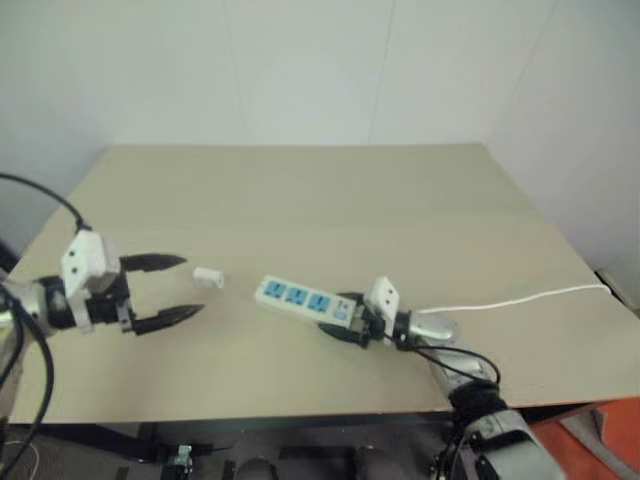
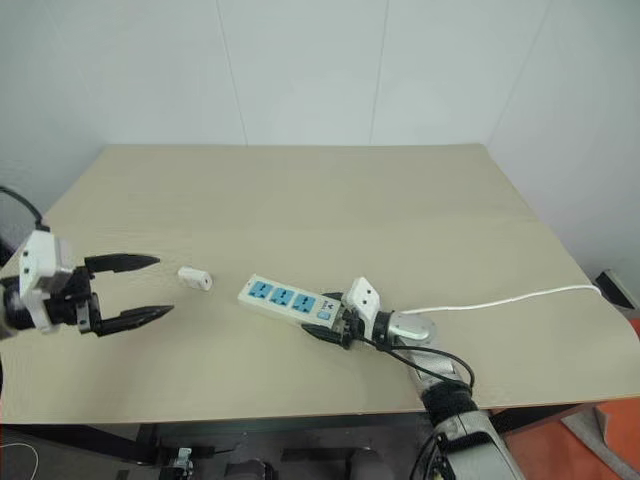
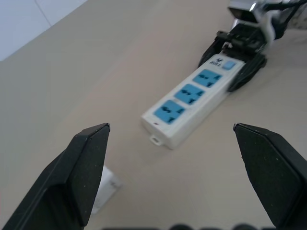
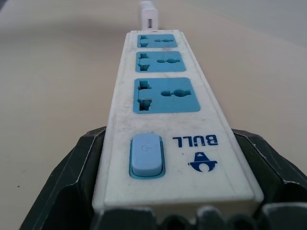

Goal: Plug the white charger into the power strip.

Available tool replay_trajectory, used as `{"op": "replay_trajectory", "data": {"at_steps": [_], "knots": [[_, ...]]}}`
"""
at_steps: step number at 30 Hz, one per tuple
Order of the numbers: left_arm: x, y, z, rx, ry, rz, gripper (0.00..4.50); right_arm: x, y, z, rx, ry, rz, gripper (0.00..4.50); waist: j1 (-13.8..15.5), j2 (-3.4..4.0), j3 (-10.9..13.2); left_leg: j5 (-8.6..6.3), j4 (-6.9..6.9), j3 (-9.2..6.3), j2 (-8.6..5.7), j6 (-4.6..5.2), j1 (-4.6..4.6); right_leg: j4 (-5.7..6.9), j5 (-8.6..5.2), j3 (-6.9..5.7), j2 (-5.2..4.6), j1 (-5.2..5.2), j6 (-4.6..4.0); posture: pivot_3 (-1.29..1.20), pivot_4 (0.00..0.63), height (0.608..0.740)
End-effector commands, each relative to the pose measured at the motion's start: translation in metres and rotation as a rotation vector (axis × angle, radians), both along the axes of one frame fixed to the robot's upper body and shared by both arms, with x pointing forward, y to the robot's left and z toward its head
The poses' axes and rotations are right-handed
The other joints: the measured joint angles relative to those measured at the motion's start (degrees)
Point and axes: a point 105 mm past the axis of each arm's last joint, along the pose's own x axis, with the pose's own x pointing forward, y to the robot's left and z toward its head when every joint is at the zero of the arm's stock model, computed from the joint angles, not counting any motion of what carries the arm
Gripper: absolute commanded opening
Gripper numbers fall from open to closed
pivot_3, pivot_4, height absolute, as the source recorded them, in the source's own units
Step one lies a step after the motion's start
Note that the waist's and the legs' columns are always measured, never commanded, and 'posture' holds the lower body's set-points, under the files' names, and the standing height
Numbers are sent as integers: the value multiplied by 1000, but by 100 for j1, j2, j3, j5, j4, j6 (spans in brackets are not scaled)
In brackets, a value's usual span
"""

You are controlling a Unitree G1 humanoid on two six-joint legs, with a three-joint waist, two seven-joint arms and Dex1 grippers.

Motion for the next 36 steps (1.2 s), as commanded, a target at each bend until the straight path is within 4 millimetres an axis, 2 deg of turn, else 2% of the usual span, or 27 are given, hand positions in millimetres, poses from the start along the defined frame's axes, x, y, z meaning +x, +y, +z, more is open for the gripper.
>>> {"op": "replay_trajectory", "data": {"at_steps": [1, 6, 15, 21, 23, 25, 29, 36], "knots": [[12, 1, 12, 76, -15, -50, 4500, -6, 10, 24, 46, -75, 144, 3410, 8, 1, 2, 0, 0, 0, 0, 0, -2, 0, 2, 0, 1, 0, -3, 0, 150, 740], [29, 0, 19, 191, -2, -123, 4500, -7, 8, 31, 54, -85, 227, 3410, 7, 1, 5, -1, 0, 0, 1, 1, -6, 0, 3, 1, 4, -2, -4, 0, 150, 740], [67, 0, 22, 589, 76, -212, 4500, -10, 9, 9, -13, -48, 300, 3410, 15, 0, 7, -1, 2, -1, 9, 1, -3, 2, 3, 11, 21, -2, -4, 0, 150, 740], [92, -13, 34, 874, 67, -271, 4500, -9, 12, 6, -27, -26, 320, 3410, 19, -3, 11, -1, 11, -2, 9, 2, -8, 4, 3, 12, 23, -4, -1, 0, 150, 740], [100, -16, 29, 1021, 73, -283, 4500, -8, 11, 5, -33, -26, 320, 3410, 16, -2, 11, -3, 9, -2, 9, 5, -7, 4, 1, 16, 23, -4, 2, 0, 150, 740], [103, -18, 21, 1093, 97, -315, 4500, -8, 11, 5, -36, -25, 319, 3410, 1, -2, 11, -3, 9, -2, 9, 5, -7, 4, 1, 18, 24, -5, 2, 0, 150, 740], [101, -22, 3, 1143, 184, -384, 4500, -8, 9, 5, -43, -25, 316, 3410, -26, -2, 13, -3, 9, -2, 9, 5, -9, 9, 1, 20, 25, -9, 1, 0, 150, 740], [107, -35, -7, 1188, 223, -401, 4500, -8, 5, 4, -48, -29, 302, 3410, 14, -2, 13, -2, 12, -3, 9, 5, -14, 9, 0, 20, 24, -9, 8, 0, 150, 740]]}}
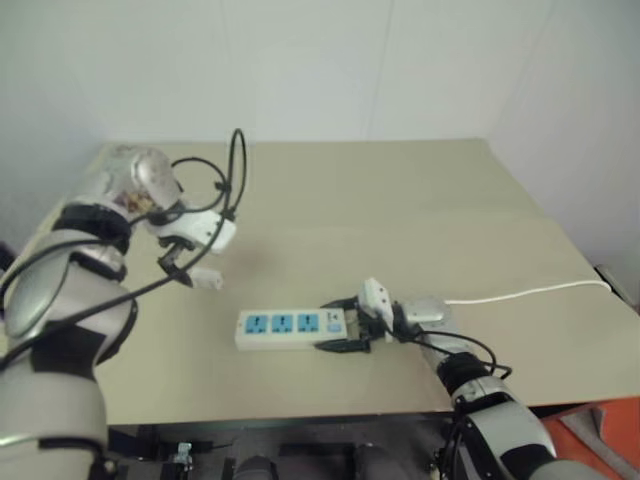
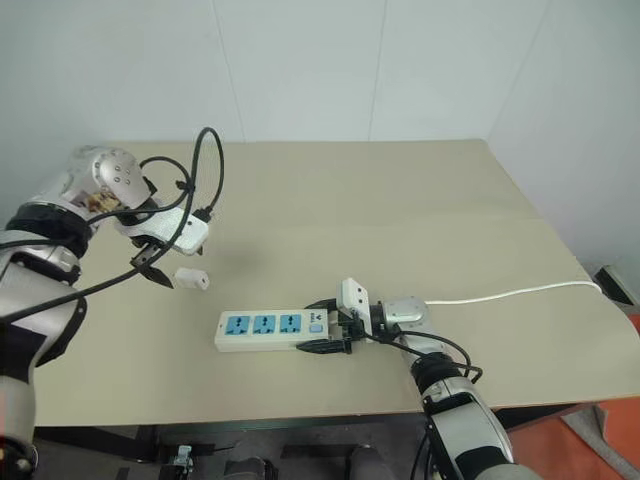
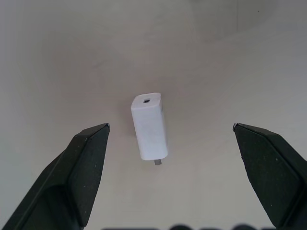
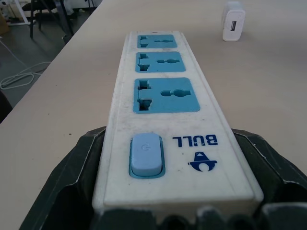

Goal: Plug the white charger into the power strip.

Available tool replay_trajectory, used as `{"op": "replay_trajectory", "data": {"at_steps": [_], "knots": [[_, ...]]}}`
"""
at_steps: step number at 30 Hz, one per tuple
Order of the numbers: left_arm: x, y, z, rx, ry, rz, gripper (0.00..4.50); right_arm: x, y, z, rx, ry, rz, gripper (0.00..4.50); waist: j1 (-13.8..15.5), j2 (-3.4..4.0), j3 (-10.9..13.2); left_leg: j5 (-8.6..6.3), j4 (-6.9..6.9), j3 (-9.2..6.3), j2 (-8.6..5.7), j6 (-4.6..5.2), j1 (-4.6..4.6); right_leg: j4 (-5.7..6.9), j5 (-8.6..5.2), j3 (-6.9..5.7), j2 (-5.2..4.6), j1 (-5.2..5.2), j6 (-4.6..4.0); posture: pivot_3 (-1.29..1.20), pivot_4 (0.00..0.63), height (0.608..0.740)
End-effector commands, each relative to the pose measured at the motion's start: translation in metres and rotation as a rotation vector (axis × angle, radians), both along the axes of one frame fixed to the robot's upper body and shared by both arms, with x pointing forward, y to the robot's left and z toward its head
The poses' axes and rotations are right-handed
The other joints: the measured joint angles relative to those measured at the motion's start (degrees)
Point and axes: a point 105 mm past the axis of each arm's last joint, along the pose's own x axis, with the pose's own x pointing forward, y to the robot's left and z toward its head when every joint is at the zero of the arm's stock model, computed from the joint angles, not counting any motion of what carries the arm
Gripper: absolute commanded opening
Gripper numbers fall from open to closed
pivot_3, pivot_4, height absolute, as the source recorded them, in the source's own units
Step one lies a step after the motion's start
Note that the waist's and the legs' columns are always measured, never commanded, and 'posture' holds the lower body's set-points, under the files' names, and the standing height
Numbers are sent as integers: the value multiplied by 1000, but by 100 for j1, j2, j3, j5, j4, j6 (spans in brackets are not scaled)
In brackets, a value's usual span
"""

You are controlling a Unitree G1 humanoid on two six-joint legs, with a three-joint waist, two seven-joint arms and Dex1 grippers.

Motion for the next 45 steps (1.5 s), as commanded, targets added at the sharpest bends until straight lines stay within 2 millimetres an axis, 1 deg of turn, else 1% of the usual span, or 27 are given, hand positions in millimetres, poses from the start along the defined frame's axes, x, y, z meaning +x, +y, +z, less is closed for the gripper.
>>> {"op": "replay_trajectory", "data": {"at_steps": [1, 12, 17, 22, 26, 37, 40, 44, 45], "knots": [[4, -3, 8, 17, -29, 8, 4500, 0, 1, 8, 12, -40, 6, 3410, 0, 0, 0, 0, 0, 0, 0, 0, 0, 0, -1, 0, 0, 0, 2, 0, 150, 740], [22, -8, -24, 118, -98, 68, 4500, -3, 2, 7, 27, -39, -12, 3410, 5, 0, 0, 0, 0, -1, 0, 0, 0, 1, 1, 0, 0, 0, 1, 0, 150, 740], [23, -13, -32, 122, -90, 72, 4500, -6, 3, 6, 35, -35, -22, 3410, 4, 0, 0, 0, 0, -1, 0, 0, -1, 0, 4, 0, 0, 0, -5, 0, 150, 740], [23, -10, -44, 128, -73, 112, 4500, -10, 2, 4, 39, -30, -33, 3410, -1, 0, 0, 0, 0, -1, 0, 0, 1, 1, 4, 0, 1, 2, -5, 0, 150, 740], [25, -6, -55, 152, -93, 136, 4500, -12, 1, 4, 42, -29, -47, 3410, 4, -1, 0, 0, 0, -2, 0, 0, 2, 1, 4, 0, 0, 2, -5, 0, 150, 740], [27, -7, -64, 138, -108, 172, 4500, -11, 0, 6, 43, -32, -63, 3410, 12, 0, 0, 0, 0, -2, -1, 0, 13, 6, 3, 0, 0, 13, -3, 0, 150, 740], [27, -8, -67, 134, -110, 163, 3953, -10, 1, 7, 44, -34, -64, 3410, 17, 0, 0, 0, 0, -2, -2, 0, 14, 8, 3, 0, 0, 13, -3, 0, 150, 740], [26, -10, -65, 125, -99, 154, 2709, -10, 3, 7, 42, -36, -61, 3410, 26, 0, 0, 0, 1, -2, -3, 0, 17, 13, 3, 1, 0, 14, -3, 0, 150, 740], [27, -10, -64, 123, -101, 154, 2332, -9, 3, 7, 42, -36, -61, 3410, 27, 0, 0, 0, 1, -2, -3, 0, 17, 14, 3, 1, 0, 14, -2, 0, 150, 740]]}}
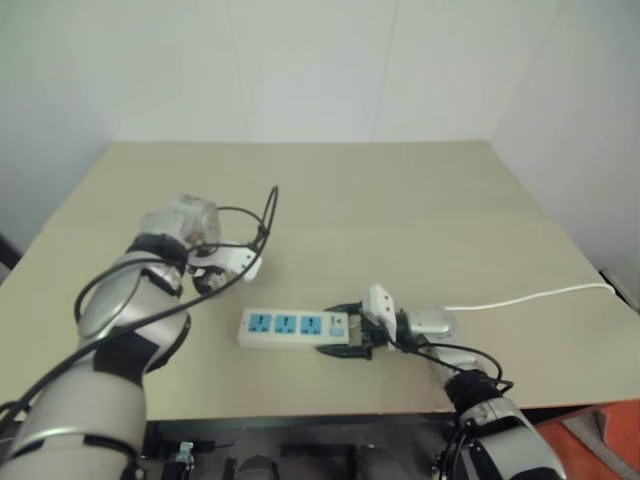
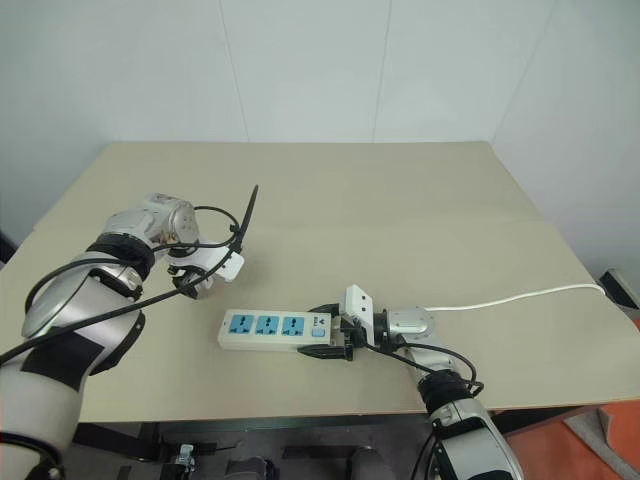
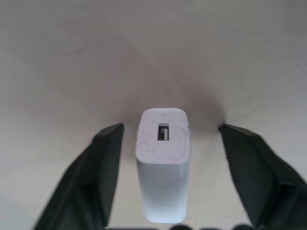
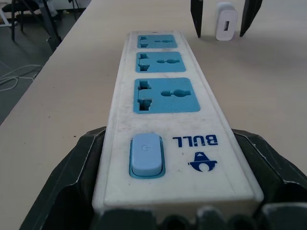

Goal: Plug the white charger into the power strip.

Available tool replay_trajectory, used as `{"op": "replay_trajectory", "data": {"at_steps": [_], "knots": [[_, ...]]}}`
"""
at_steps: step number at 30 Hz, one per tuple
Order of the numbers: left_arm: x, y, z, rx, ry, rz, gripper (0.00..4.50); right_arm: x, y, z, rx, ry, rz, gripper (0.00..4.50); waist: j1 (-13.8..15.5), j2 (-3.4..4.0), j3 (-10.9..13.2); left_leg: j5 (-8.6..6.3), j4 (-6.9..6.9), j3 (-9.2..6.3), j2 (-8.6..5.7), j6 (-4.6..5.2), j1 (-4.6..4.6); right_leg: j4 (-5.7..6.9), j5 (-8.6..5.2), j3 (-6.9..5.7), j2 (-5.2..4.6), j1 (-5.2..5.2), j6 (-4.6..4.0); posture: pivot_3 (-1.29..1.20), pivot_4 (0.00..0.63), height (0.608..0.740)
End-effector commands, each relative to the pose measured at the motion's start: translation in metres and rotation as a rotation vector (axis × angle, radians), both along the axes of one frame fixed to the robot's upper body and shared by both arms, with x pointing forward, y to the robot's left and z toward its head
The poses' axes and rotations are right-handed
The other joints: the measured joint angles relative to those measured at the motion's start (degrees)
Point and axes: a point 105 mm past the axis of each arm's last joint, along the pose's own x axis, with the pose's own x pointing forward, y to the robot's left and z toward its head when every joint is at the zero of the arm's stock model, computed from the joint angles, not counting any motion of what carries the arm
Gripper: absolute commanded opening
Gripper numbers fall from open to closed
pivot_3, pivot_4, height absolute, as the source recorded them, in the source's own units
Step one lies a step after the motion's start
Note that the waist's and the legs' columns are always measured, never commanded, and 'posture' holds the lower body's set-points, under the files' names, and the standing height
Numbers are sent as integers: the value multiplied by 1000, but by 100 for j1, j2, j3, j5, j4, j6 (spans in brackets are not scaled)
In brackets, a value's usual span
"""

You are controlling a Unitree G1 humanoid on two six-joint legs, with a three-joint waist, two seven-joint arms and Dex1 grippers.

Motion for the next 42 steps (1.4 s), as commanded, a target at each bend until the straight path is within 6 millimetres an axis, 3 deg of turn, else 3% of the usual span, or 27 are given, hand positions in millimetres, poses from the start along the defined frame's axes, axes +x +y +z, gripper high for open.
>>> {"op": "replay_trajectory", "data": {"at_steps": [1, 5, 9, 13, 16, 19, 25, 29, 32, 37, 42], "knots": [[3, -5, 3, -36, -29, -6, 2050, 1, 7, 10, 22, -35, 17, 3410, 1, 0, 0, 0, 0, 0, 0, 0, 0, 0, 0, 0, 0, 0, 0, 0, 150, 740], [6, -8, 10, -86, -62, -1, 1015, 3, 11, 11, 24, -38, 21, 3410, -4, 0, 0, 0, 1, 0, 0, 0, -3, -2, 1, 0, 0, -2, -2, 0, 150, 740], [16, -20, 33, -237, -175, -15, 1017, 3, 13, 12, 27, -46, 31, 3410, -22, 0, 0, 0, 1, -1, 0, 0, -8, -4, 2, 0, 0, -7, -3, 0, 150, 740], [23, -50, 75, -633, -269, 31, 1017, 3, 14, 13, 32, -40, 44, 3410, -28, 0, 0, 0, 1, -2, 0, 0, -9, -3, 2, 0, 0, -8, -3, 0, 150, 740], [24, -61, 92, -829, -323, 19, 1017, 2, 15, 12, 30, -37, 60, 3410, -32, 0, 0, 0, 1, -2, 0, 0, -7, -2, 2, 0, 0, -8, -3, 0, 150, 740], [9, -76, 110, -1123, -301, -47, 1017, 2, 16, 11, 24, -35, 79, 3410, -85, 2, -1, 0, -1, -1, 0, 0, -2, 1, 3, 4, -1, -6, -4, 0, 150, 740], [-43, -91, 130, -1658, -198, -119, 1017, 4, 17, 10, 18, -31, 91, 3410, -167, 3, 0, 0, 3, -6, 1, -1, 1, 37, 3, 12, 1, -8, -5, 0, 150, 740], [-78, -89, 123, -1824, 52, -36, 1017, 3, 17, 9, 16, -31, 96, 3410, -165, 3, -1, 0, 8, -8, 1, -1, 4, 36, 3, 15, 1, -3, -5, 0, 150, 740], [-95, -89, 110, -1816, 117, -51, 1017, 3, 17, 8, 13, -31, 97, 3410, -158, 4, -1, 0, 7, -8, 1, -1, 15, 32, 3, 16, 2, 6, -4, 0, 150, 740], [-97, -93, 86, -1887, 127, -35, 1017, 5, 20, 9, 15, -32, 99, 3410, -154, 4, -2, 0, 7, -7, -1, -1, 26, 27, 3, 17, 2, 19, -4, 0, 150, 740], [-100, -103, 62, -1830, 192, -50, 1017, 6, 22, 9, 15, -36, 100, 3410, -165, 4, -2, 0, 5, -8, -1, -1, 25, 26, 3, 18, 6, 16, -5, 0, 150, 740]]}}
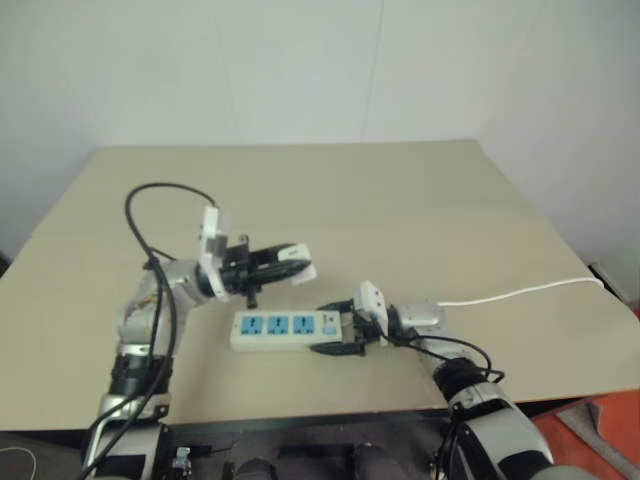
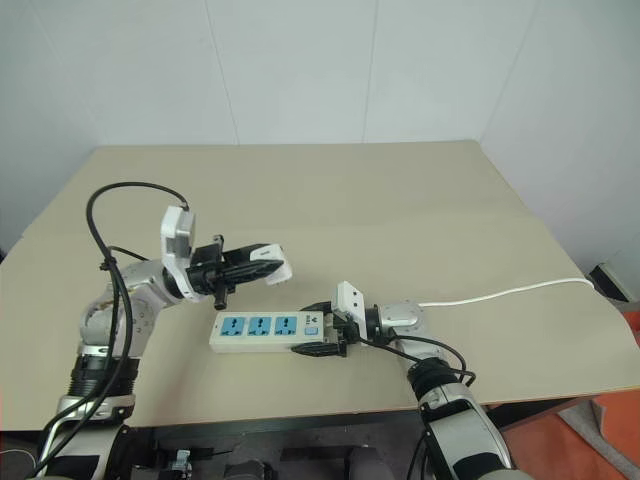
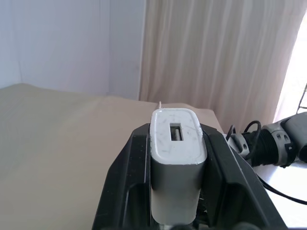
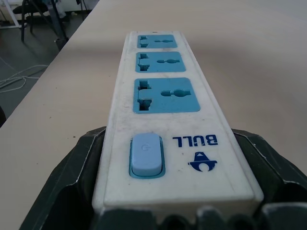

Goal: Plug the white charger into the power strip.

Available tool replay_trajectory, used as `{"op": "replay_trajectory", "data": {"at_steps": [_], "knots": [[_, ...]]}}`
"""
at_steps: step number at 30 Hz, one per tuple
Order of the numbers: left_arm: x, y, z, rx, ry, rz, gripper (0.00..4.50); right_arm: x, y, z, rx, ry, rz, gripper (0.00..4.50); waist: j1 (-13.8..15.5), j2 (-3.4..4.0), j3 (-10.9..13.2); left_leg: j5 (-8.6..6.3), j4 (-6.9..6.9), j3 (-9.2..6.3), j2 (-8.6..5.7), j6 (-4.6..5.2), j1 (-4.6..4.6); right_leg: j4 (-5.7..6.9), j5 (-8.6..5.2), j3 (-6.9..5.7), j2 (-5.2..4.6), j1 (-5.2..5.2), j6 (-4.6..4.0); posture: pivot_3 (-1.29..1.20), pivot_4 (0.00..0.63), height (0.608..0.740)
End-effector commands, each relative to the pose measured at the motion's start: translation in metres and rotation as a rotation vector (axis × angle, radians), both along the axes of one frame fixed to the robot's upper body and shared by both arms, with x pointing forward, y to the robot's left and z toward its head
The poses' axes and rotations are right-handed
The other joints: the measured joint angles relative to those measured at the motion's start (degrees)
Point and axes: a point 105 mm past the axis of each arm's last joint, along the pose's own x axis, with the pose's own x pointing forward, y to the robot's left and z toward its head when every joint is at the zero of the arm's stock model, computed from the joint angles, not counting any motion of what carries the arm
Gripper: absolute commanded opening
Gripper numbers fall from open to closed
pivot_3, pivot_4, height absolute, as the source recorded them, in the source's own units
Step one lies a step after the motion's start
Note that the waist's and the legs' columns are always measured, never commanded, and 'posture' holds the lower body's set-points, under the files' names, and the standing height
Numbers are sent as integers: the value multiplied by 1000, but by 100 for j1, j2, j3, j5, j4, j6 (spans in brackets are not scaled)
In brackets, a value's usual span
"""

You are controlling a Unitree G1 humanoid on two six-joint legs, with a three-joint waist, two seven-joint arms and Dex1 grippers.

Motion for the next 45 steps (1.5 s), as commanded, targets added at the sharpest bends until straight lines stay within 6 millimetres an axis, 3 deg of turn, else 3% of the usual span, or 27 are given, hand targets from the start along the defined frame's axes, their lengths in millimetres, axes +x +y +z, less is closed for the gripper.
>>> {"op": "replay_trajectory", "data": {"at_steps": [1, 7, 23, 36, 45], "knots": [[-3, -5, -4, 23, -40, -36, 1017, 0, 7, 9, 15, -46, 32, 3410, 1, 0, 0, 0, 0, 0, 0, 0, 0, 0, 0, 0, 0, 0, 0, 0, 150, 740], [-3, -9, -19, 81, -43, -71, 1017, -2, 6, 7, 1, -54, 37, 3410, 1, 0, 0, 0, 0, 0, 0, 0, 0, -1, 0, 2, 1, 0, 0, 0, 150, 740], [-5, -5, -34, 143, -41, -101, 1017, -3, 6, 4, -6, -65, 39, 3410, 2, 0, 0, 0, 0, 1, 0, 0, -1, -3, 0, 2, 1, 0, 0, 0, 150, 740], [-14, -2, -57, 258, -56, -164, 1017, -4, 7, 5, -4, -68, 43, 3410, 3, 0, 0, 0, -1, 1, 0, 0, -1, -4, -1, 2, 1, 0, 1, 0, 150, 740], [-11, -2, -62, 260, -49, -163, 1017, -4, 6, 4, -4, -70, 36, 3410, 4, 0, 0, 0, -1, 0, 0, 0, -2, -5, -1, 2, 1, 0, 1, 0, 150, 740]]}}
